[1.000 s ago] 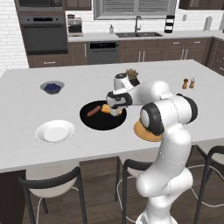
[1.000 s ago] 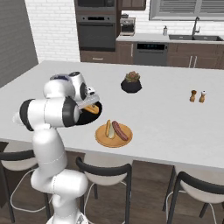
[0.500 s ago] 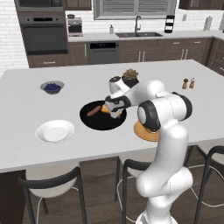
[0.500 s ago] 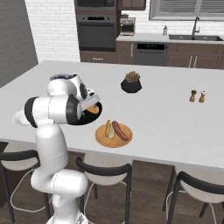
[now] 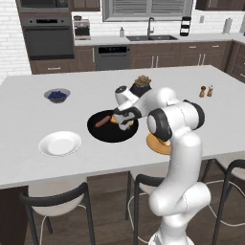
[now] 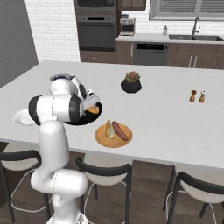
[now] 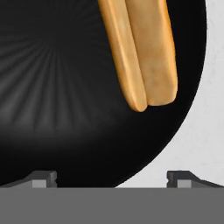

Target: Place one bun and one sausage from the bowl on each plate.

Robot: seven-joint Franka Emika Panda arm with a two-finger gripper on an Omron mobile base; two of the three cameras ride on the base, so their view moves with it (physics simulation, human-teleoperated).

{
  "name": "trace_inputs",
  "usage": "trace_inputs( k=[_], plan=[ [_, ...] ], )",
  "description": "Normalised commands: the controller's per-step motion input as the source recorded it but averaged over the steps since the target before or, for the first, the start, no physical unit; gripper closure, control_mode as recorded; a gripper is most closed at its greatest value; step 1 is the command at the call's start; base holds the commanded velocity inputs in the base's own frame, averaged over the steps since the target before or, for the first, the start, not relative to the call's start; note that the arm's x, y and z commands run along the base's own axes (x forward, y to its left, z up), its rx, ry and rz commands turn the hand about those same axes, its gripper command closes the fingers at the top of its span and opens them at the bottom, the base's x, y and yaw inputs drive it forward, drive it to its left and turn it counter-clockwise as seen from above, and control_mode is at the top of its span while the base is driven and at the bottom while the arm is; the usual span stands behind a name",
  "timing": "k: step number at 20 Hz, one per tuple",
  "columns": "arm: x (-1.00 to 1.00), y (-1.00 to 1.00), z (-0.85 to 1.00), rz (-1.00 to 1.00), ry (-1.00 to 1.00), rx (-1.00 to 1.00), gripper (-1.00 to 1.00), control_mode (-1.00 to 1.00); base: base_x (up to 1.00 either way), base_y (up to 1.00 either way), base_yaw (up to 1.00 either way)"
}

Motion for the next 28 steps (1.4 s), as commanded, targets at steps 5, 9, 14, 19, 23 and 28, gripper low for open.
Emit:
trace_inputs(
  k=[5,9,14,19,23,28],
  plan=[
    [0.15,0.00,0.02,0.00,-0.02,0.00,-1.00,-1.00,0.00,0.00,0.00],
    [0.34,0.00,-0.02,0.00,0.00,0.00,-1.00,-1.00,0.00,0.00,0.00],
    [0.25,0.00,-0.18,0.00,0.01,-0.05,-1.00,-1.00,0.00,0.00,0.00],
    [0.22,0.00,-0.27,0.00,0.00,-0.08,-1.00,-1.00,0.00,0.00,0.00],
    [0.02,0.00,-0.32,0.00,0.02,-0.11,-1.00,-1.00,0.00,0.00,0.00],
    [0.17,0.00,0.00,0.00,0.01,-0.01,-1.00,-1.00,0.00,0.00,0.00]
  ],
)
